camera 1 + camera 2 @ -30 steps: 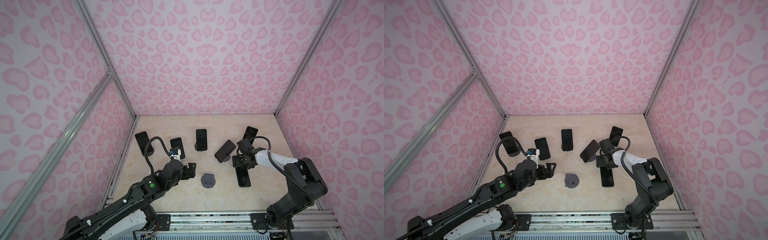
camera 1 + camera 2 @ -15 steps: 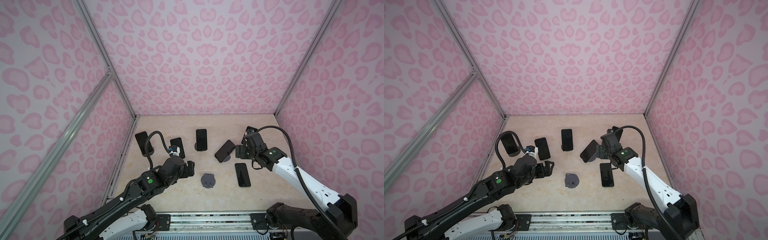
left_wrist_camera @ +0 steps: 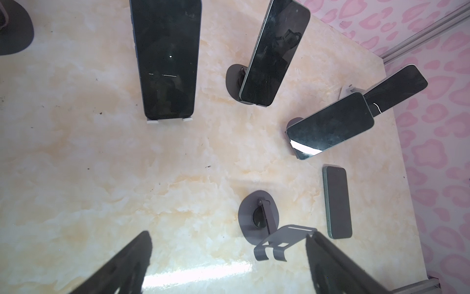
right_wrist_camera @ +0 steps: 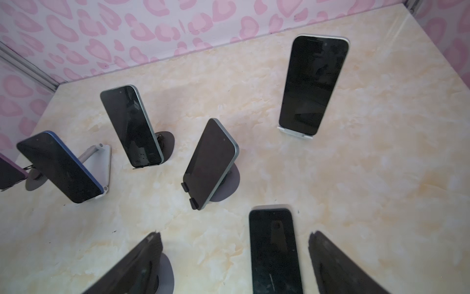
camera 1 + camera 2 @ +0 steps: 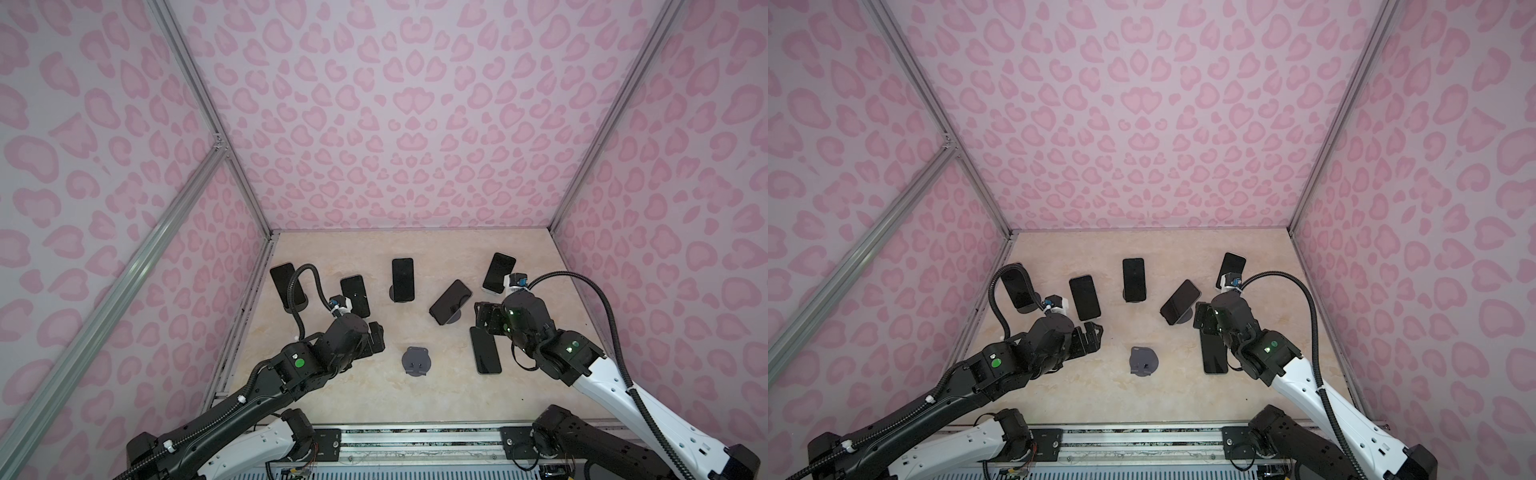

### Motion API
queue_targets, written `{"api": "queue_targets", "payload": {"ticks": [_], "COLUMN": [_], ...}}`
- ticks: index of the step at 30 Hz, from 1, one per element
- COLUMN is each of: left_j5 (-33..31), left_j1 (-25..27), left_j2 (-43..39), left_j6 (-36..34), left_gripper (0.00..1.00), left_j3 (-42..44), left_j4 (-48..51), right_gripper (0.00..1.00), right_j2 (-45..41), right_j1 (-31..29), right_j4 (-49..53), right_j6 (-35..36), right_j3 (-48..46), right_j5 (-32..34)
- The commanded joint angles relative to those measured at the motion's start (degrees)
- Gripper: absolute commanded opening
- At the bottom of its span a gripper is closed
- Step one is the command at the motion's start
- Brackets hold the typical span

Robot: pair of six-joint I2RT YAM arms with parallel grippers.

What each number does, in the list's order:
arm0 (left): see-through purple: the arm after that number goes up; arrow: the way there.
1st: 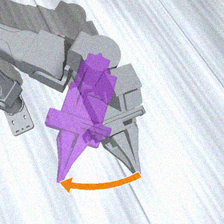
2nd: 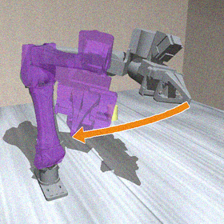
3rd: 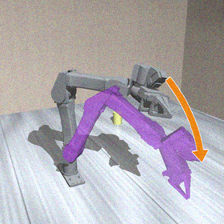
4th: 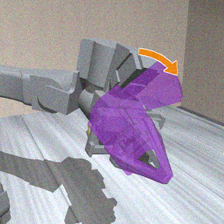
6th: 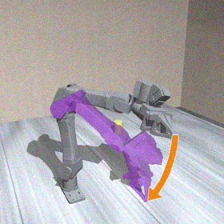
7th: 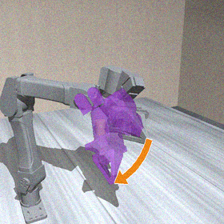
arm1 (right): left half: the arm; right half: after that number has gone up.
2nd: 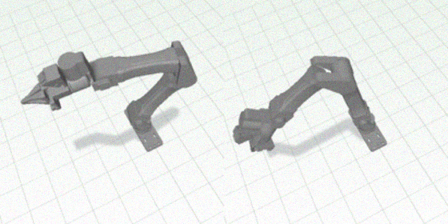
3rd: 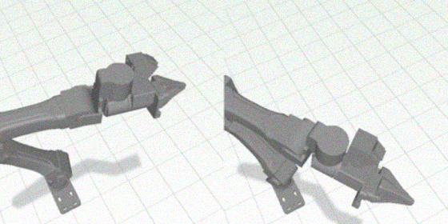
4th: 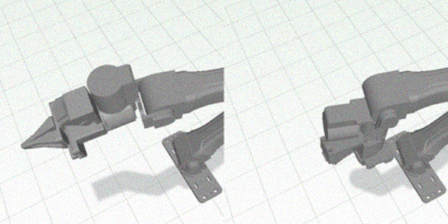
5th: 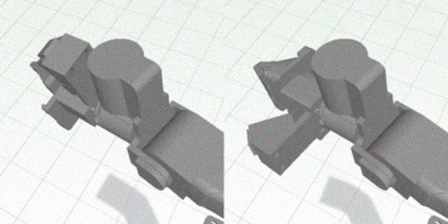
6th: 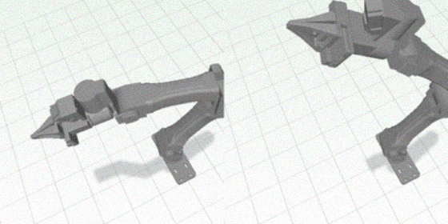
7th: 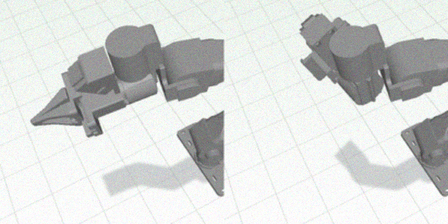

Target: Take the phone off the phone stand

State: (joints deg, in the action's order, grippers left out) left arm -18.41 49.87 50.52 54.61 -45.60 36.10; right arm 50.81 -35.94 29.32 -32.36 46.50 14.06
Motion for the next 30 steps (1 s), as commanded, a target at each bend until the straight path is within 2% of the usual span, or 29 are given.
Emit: {"api": "queue_targets", "payload": {"ticks": [1,8,15,20,25,30], "left_j5": [-0.58,-5.04,-7.99,-9.26,-7.57,-6.04], "left_j1": [-0.12,-0.12,-0.12,-0.14,-0.12,-0.12], "left_j2": [-0.26,0.06,-2.34,-3.25,-4.5,-5.92], "left_j6": [3.5,7.62,9.45,10.79,11.22,8.59], "left_gripper": [0.98,0.97,0.95,0.95,0.95,0.95], "left_j3": [1.24,0.86,3.14,3.51,3.5,4.27], "left_j4": [-0.51,0.16,-1.91,-2.31,-1.68,-1.07], "right_gripper": [0.92,0.88,0.8,0.81,0.85,0.87], "right_j2": [-0.72,-0.23,-1.22,0.78,2.03,4.32], "right_j1": [-0.84,-2.2,-3.52,-4.37,-7.21,-11.99], "right_j4": [-2.84,-5.73,-9.46,-4.64,-3.07,0.62], "right_j6": [-1.17,-3.24,-0.33,-1.85,-2.49,-1.18], "right_j3": [-0.51,-2.75,-2.41,1.26,2.5,5.81], "right_j5": [-1.03,-1.6,1.84,1.66,0.75,5.27]}}
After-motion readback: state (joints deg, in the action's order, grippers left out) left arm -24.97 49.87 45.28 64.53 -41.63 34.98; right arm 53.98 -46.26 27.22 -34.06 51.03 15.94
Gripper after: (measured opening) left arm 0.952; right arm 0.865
